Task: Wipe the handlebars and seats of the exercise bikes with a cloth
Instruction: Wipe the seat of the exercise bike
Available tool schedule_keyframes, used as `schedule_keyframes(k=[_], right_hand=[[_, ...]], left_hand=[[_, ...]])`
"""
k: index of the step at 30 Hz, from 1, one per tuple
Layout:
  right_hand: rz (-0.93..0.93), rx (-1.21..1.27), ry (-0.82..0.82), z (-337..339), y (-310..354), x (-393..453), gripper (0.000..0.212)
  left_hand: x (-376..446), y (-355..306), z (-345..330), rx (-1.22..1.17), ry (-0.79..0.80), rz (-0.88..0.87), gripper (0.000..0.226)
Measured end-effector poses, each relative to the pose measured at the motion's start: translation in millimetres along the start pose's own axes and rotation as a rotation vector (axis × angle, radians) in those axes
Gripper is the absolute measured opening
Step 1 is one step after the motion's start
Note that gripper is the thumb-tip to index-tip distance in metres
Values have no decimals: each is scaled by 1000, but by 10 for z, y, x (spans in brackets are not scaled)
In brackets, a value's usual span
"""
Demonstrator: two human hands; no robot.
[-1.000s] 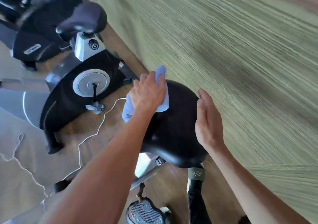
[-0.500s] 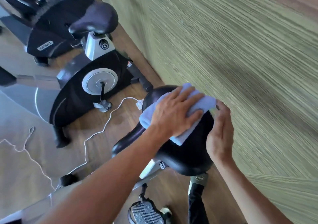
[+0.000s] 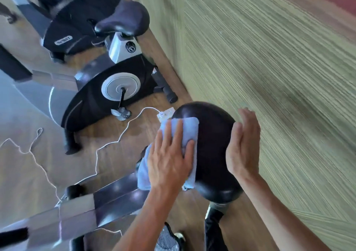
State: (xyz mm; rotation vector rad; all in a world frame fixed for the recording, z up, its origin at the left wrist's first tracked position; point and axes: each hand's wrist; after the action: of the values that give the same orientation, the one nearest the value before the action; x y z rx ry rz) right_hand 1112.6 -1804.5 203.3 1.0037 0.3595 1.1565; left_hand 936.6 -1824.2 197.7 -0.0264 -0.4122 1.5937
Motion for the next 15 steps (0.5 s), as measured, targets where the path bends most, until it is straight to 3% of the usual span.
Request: schedule_keyframes(k=[5, 9, 11, 15], right_hand=[[141, -85, 196, -327, 315, 91, 71], [138, -98, 197, -428, 256, 70, 68], [131, -74, 194, -417, 266, 62, 65], [214, -75, 234, -407, 250, 48, 62]], left_hand=[[-219, 419, 145, -1, -44, 218, 45], [90, 221, 208, 106, 177, 481, 50], [229, 143, 218, 124, 289, 523, 54], [535, -93, 55, 120, 328, 481, 62]])
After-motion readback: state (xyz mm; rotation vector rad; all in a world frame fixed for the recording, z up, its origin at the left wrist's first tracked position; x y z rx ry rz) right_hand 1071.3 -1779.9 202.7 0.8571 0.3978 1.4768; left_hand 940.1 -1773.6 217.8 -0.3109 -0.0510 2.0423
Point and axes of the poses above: each hand's wrist, its own x-axis towards the middle knuckle, its own z-axis out of the back of the hand, y = z × x, and after that the axes turned 4 degrees about -y, right-handed
